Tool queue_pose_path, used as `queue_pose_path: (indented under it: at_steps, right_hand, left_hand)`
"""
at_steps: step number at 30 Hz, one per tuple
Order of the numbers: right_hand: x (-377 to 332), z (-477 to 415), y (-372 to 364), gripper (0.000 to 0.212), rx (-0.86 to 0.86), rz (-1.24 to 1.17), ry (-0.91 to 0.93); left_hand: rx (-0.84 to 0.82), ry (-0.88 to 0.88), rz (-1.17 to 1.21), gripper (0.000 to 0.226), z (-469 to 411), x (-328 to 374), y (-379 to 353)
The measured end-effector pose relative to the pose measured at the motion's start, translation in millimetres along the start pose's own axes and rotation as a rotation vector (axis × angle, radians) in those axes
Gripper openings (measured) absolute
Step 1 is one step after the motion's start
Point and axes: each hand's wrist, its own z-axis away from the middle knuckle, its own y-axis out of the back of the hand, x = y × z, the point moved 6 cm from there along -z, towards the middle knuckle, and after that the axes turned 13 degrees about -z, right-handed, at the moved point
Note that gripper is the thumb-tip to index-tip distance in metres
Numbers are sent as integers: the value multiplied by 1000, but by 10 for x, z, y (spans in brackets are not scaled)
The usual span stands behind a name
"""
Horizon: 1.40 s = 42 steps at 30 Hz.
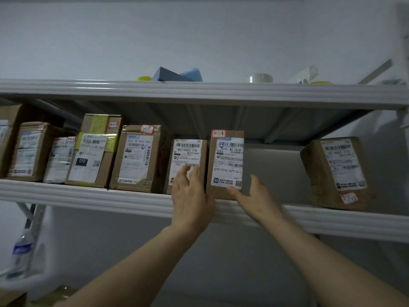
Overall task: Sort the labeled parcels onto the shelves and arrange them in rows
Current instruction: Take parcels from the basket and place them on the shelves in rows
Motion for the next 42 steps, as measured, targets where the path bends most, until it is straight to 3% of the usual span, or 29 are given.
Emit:
queue_pose_path:
  at_steps: [2, 7, 14, 24, 32, 37, 42]
  right_hand:
    - [36, 187, 141, 84, 40, 119, -9]
    - [152, 610, 580, 77, 147, 259, -79]
    - [158, 1371, 1098, 71, 345, 435, -271]
    - [72, 4062, 1434, 65, 542, 488, -796]
    - [-1290, 6903, 1891, 61, 942, 524, -1150]
    - [-2824, 8822, 1847, 63, 1168, 555, -1333]
    - [-4473, 10585, 1515, 61, 1486, 633, -1466]
  left_hand:
    - [-27, -123, -18, 66, 114, 191, -36]
    - [-124, -362, 7, 66, 342, 653, -114]
    - [-273, -629, 275, 53, 809, 1062, -31]
    - [-757, -840, 552, 55, 2539, 1320, 258]
    - [-1009, -1168, 836, 57, 4623, 1756, 2026]
    - [-1155, -1407, 1039, 58, 6011, 1731, 3864]
    - [-1273, -1634, 1185, 57, 7247, 1273, 5788]
